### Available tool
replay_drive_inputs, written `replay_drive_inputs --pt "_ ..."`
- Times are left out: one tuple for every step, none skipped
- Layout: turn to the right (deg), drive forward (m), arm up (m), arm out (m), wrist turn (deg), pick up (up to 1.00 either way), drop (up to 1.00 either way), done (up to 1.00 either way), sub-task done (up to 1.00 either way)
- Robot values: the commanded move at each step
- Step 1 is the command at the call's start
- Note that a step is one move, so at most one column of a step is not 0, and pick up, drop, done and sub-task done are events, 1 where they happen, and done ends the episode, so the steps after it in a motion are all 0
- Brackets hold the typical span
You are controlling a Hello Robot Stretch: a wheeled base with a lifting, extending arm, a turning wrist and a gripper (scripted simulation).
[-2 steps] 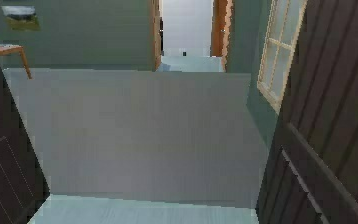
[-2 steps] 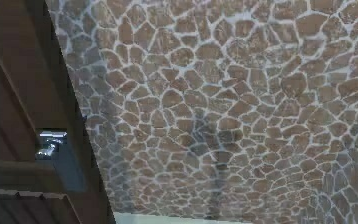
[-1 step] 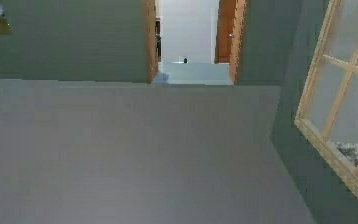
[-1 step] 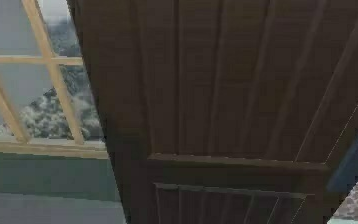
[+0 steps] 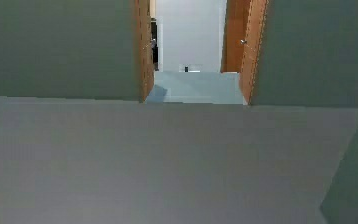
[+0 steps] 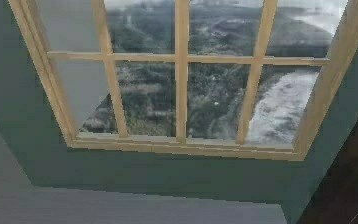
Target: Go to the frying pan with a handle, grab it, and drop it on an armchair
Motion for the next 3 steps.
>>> replay_drive_inputs --pt "0.0 1.00 0.00 0.00 0.0 0.00 0.00 0.00 0.00" --pt "3.0 0.00 0.00 0.00 0.0 0.00 0.00 0.00 0.00" --pt "0.0 1.00 0.00 0.00 0.0 0.00 0.00 0.00 0.00"
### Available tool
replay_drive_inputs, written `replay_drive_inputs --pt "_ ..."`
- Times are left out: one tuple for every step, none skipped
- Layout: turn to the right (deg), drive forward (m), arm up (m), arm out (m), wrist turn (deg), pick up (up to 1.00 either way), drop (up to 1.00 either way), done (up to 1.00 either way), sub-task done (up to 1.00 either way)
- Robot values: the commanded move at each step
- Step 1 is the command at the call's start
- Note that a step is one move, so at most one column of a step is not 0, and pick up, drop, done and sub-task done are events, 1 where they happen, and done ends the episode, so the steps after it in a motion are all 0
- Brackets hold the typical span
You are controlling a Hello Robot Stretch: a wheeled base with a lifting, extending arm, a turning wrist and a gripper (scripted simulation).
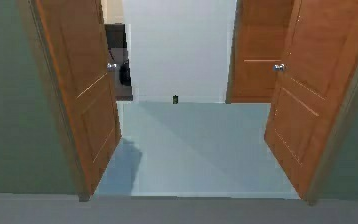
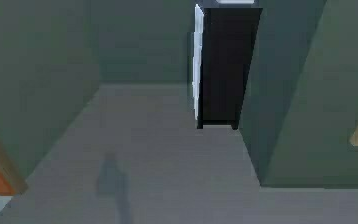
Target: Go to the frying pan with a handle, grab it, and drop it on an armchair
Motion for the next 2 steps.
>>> replay_drive_inputs --pt "0.0 0.95 0.00 0.00 0.0 0.00 0.00 0.00 0.00" --pt "-9.0 0.00 0.00 0.00 0.0 0.00 0.00 0.00 0.00"
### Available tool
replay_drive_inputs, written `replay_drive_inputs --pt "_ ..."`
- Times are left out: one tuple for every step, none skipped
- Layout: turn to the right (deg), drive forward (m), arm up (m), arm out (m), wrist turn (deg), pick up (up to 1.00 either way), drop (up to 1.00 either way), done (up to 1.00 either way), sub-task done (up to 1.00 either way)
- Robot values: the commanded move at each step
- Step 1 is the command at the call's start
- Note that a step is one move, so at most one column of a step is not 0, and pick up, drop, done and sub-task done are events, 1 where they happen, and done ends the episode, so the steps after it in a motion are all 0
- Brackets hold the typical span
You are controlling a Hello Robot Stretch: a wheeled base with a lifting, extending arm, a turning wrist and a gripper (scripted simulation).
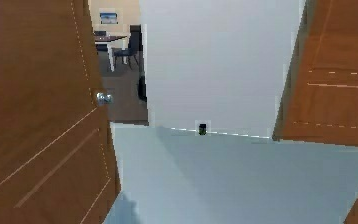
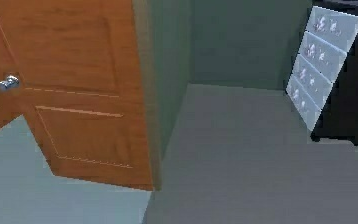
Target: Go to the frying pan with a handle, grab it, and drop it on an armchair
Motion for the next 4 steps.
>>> replay_drive_inputs --pt "0.0 1.00 0.00 0.00 0.0 0.00 0.00 0.00 0.00" --pt "0.0 0.40 0.00 0.00 0.0 0.00 0.00 0.00 0.00" --pt "-36.0 0.00 0.00 0.00 0.0 0.00 0.00 0.00 0.00" --pt "0.0 1.00 0.00 0.00 0.0 0.00 0.00 0.00 0.00"
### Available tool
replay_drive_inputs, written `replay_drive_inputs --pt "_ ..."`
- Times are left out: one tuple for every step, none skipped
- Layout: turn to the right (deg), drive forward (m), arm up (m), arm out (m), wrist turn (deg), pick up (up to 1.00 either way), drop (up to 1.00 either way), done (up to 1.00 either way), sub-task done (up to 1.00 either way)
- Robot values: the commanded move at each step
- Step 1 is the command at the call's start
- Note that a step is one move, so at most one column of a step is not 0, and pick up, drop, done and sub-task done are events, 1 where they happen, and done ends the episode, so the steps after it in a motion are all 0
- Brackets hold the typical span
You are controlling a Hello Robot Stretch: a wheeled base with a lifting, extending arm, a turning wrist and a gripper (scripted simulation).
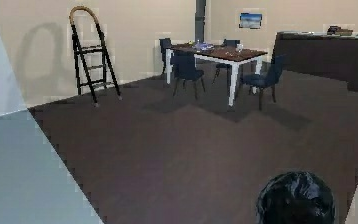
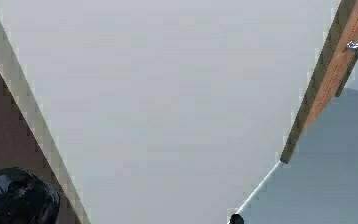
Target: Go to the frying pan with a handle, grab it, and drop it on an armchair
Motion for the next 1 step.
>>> replay_drive_inputs --pt "-6.0 0.00 0.00 0.00 0.0 0.00 0.00 0.00 0.00"
